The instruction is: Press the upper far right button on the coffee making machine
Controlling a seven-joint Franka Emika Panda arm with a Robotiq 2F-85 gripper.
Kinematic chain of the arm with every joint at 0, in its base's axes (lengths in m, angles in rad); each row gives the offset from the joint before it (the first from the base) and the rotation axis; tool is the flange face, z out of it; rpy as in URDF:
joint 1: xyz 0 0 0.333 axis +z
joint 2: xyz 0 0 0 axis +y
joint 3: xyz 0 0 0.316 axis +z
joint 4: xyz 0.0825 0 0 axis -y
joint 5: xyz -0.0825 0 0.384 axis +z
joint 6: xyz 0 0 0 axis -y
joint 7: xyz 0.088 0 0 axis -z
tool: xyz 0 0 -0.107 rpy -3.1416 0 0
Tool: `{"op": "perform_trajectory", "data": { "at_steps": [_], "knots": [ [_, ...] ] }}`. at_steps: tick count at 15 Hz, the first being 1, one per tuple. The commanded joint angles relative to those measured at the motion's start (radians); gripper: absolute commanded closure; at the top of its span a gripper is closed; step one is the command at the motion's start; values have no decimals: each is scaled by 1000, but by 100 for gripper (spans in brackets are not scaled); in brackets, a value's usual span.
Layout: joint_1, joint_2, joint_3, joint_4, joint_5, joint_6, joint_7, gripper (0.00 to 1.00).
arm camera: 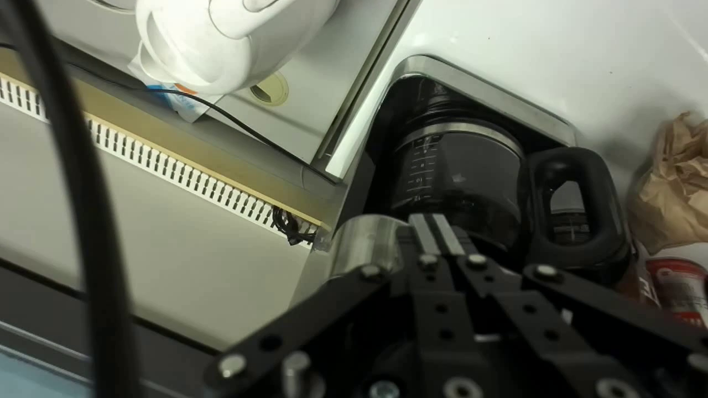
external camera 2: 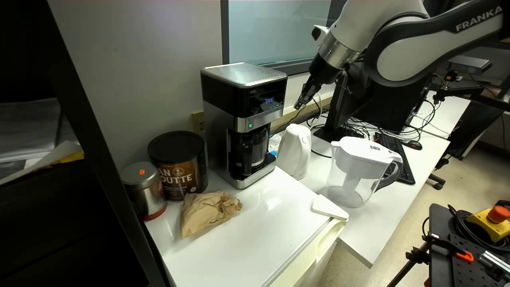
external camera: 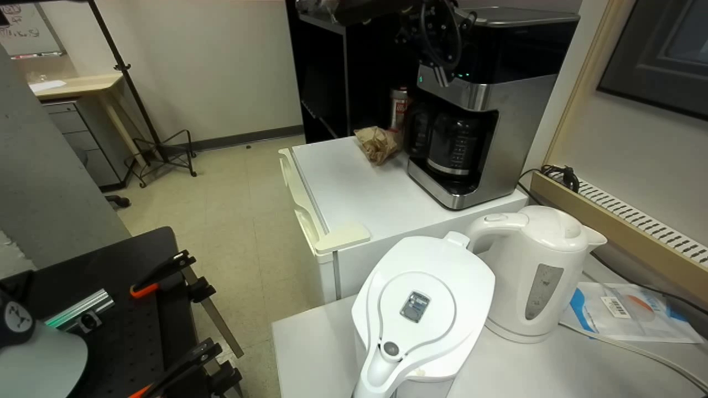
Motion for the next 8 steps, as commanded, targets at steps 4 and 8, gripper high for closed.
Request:
{"op": "perform_trajectory", "data": {
  "at_steps": [4, 8],
  "knots": [
    [19, 119, -10, 129, -21, 10, 45, 100],
    [29, 159, -13, 167, -20, 9, 45, 100]
  ]
}}
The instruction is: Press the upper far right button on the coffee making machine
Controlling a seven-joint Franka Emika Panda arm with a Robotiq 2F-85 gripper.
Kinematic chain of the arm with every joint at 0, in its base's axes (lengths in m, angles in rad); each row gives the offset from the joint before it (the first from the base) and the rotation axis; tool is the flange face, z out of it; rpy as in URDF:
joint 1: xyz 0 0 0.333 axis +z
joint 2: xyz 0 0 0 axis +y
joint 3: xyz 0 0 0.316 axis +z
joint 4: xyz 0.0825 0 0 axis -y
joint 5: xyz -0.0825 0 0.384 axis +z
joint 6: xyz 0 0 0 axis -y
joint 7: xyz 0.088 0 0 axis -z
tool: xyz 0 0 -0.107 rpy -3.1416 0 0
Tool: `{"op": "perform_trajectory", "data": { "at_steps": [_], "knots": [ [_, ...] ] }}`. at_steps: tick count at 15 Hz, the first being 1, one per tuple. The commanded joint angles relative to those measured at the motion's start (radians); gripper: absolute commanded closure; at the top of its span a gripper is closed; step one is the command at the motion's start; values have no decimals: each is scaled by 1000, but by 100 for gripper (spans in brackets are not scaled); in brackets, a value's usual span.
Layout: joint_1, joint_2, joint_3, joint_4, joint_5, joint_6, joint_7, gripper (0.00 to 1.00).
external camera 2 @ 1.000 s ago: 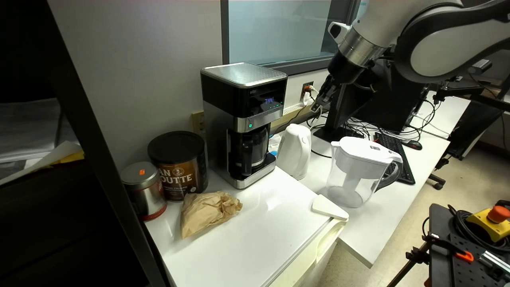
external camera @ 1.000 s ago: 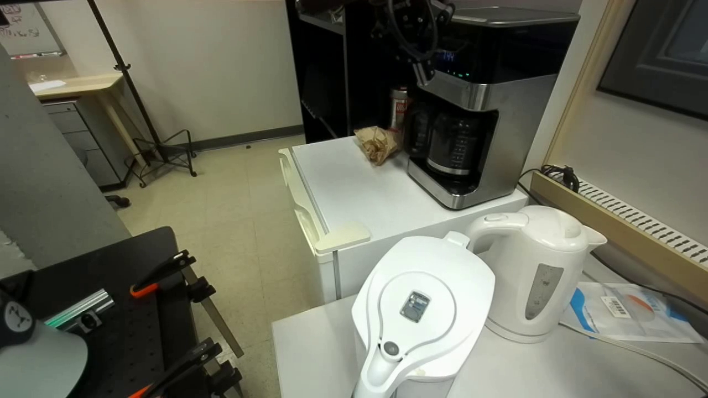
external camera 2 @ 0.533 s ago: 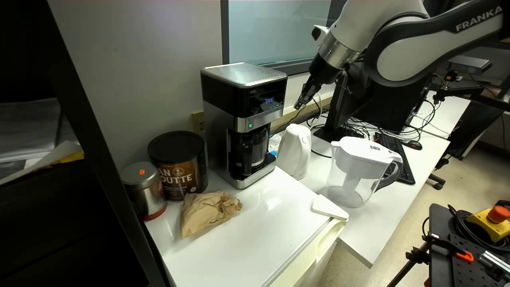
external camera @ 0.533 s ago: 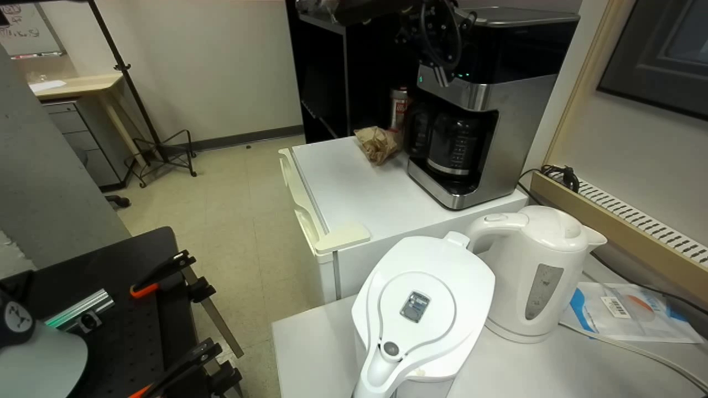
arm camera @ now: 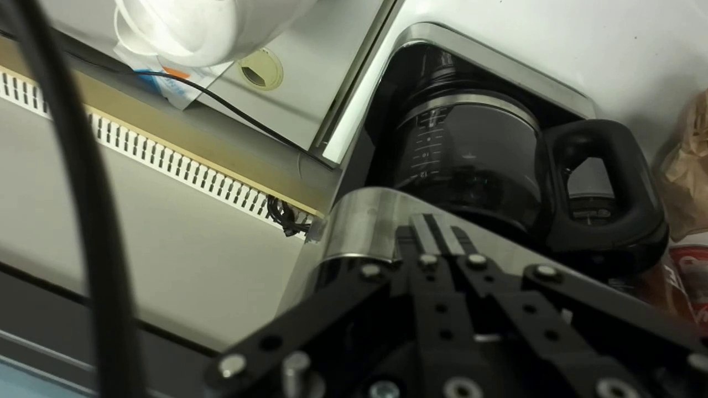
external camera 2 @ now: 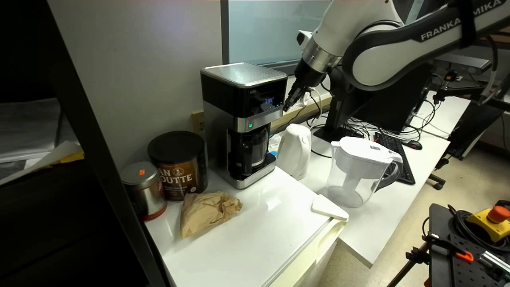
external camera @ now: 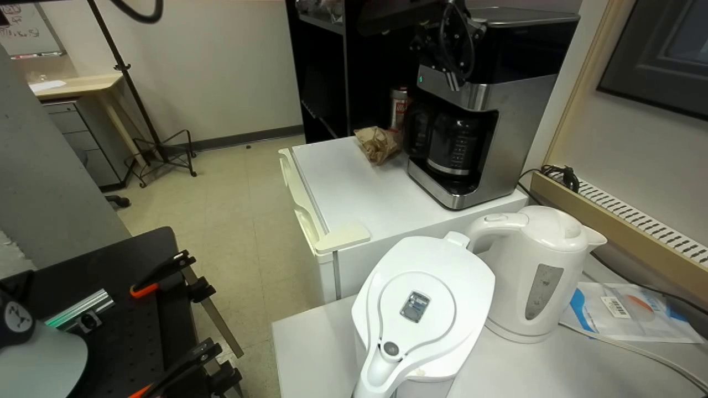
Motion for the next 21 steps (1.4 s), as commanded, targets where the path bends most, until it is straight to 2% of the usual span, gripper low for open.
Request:
{"op": "perform_trajectory", "data": {
  "at_steps": [1, 7, 11, 17, 21],
  "knots": [
    [21, 52, -13, 59, -19, 8, 29, 100],
    [27, 52, -16, 56, -22, 13, 30, 100],
    [35, -5, -16, -23, -61, -8, 2, 100],
    [79, -141, -13, -221, -355, 8, -24, 100],
    [79, -247, 17, -351, -567, 31, -17, 100]
  ]
}}
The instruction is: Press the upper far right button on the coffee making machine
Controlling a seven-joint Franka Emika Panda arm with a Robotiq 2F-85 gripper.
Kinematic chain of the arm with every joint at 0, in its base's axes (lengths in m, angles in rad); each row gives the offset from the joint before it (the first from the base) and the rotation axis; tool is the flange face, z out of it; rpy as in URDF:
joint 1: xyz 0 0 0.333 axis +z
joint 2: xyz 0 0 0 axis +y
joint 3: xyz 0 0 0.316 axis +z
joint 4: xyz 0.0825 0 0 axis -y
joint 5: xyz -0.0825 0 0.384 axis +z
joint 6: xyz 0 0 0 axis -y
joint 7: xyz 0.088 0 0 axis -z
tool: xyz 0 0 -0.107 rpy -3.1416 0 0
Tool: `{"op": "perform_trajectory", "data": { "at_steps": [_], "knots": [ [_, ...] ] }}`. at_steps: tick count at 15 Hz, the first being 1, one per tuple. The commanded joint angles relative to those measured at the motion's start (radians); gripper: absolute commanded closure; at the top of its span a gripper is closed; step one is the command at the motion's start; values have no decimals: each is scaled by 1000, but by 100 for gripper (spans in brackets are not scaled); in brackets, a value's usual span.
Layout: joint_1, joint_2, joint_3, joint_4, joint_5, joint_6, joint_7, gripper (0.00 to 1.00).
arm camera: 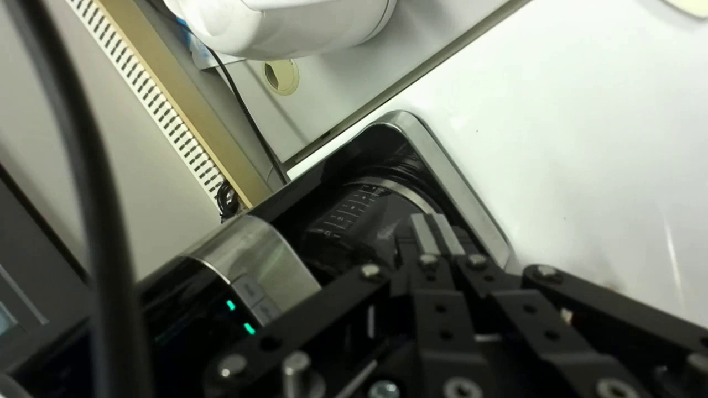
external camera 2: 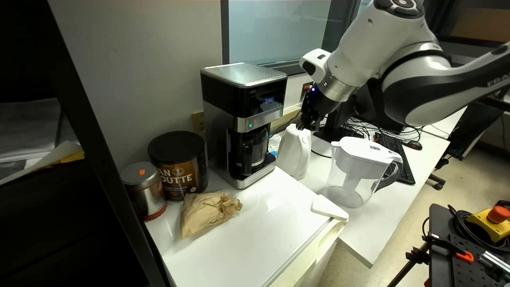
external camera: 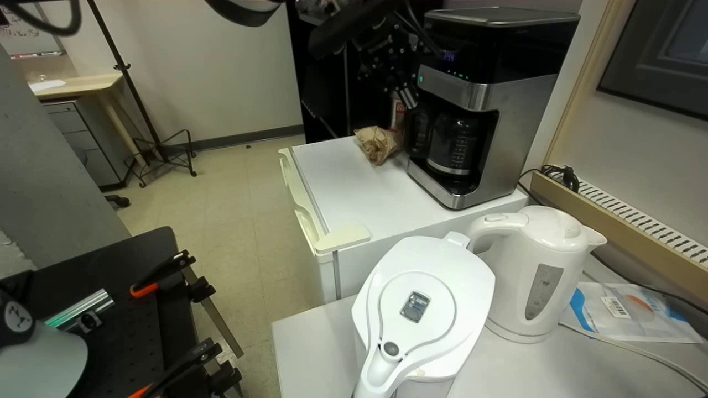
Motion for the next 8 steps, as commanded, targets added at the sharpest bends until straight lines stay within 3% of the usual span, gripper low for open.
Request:
{"op": "perform_trajectory", "data": {
  "at_steps": [1, 8],
  "knots": [
    [-5, -133, 21, -146, -157, 43, -12, 100],
    [-9, -282, 12, -295, -364, 142, -1, 100]
  ]
}}
